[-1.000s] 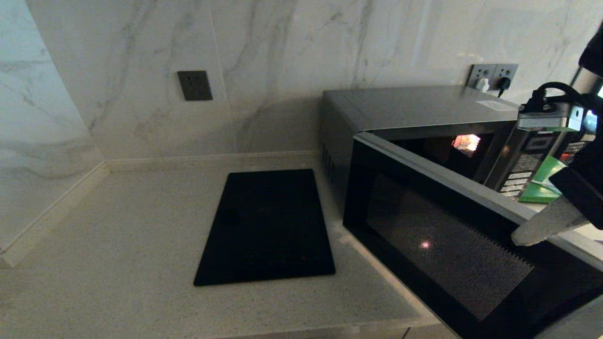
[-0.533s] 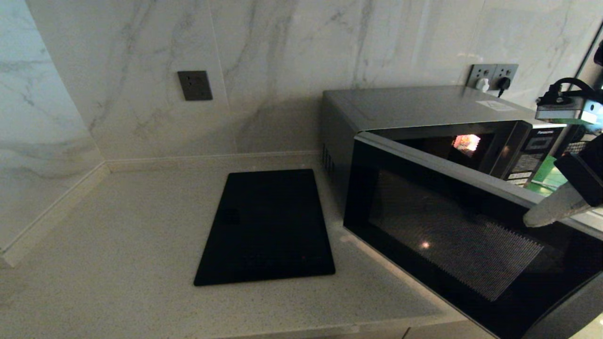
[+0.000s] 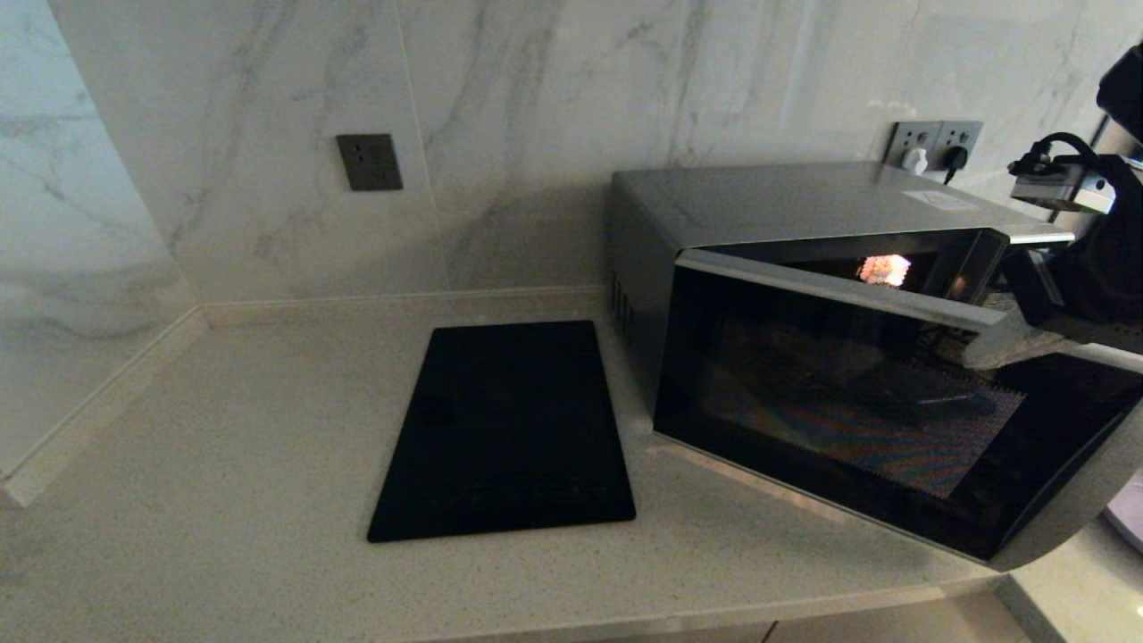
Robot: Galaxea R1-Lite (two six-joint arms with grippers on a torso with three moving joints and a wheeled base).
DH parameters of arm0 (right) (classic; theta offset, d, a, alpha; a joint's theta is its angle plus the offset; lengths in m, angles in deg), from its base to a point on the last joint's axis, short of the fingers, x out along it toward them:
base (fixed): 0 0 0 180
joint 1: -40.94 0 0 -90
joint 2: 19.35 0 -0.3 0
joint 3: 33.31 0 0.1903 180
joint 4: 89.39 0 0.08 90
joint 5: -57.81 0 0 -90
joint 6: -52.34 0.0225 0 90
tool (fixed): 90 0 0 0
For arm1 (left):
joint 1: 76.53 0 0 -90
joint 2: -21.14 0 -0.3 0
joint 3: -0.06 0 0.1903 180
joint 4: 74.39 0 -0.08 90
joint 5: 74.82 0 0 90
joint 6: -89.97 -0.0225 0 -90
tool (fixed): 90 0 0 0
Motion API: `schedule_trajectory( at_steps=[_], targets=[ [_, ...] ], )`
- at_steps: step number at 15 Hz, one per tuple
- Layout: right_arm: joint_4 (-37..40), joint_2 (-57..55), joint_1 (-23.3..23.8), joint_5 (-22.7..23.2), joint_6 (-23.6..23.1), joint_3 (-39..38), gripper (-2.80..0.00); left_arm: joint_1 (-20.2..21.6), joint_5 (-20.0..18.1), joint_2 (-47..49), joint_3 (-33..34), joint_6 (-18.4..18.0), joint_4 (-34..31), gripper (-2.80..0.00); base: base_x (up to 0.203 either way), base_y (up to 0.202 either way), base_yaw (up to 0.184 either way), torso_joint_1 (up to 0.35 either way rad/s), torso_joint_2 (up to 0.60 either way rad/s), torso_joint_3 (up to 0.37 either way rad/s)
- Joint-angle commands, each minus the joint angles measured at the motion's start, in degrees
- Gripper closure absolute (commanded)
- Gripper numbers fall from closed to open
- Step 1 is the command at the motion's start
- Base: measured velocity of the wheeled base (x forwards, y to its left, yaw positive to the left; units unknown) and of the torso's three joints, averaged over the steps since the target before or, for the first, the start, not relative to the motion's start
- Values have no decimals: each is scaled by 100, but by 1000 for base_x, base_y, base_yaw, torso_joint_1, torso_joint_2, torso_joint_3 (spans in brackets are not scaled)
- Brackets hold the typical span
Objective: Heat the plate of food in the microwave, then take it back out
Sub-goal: Close the microwave oven
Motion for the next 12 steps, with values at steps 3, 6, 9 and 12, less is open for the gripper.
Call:
schedule_trajectory(
  at_steps=[3,6,9,12],
  targets=[
    [-858,-329,303,-383,637,0,0,2,5,9,0,4,3,0,0,0,0,0,0,0],
    [-1217,-421,386,-710,870,-1,0,2,5,9,0,4,3,0,0,0,0,0,0,0],
    [-1483,-436,524,-724,908,-9,0,2,5,0,0,4,3,0,0,0,0,0,0,0],
    [-1824,-529,655,-724,992,-18,0,2,5,9,0,4,3,0,0,0,0,0,0,0]
  ],
)
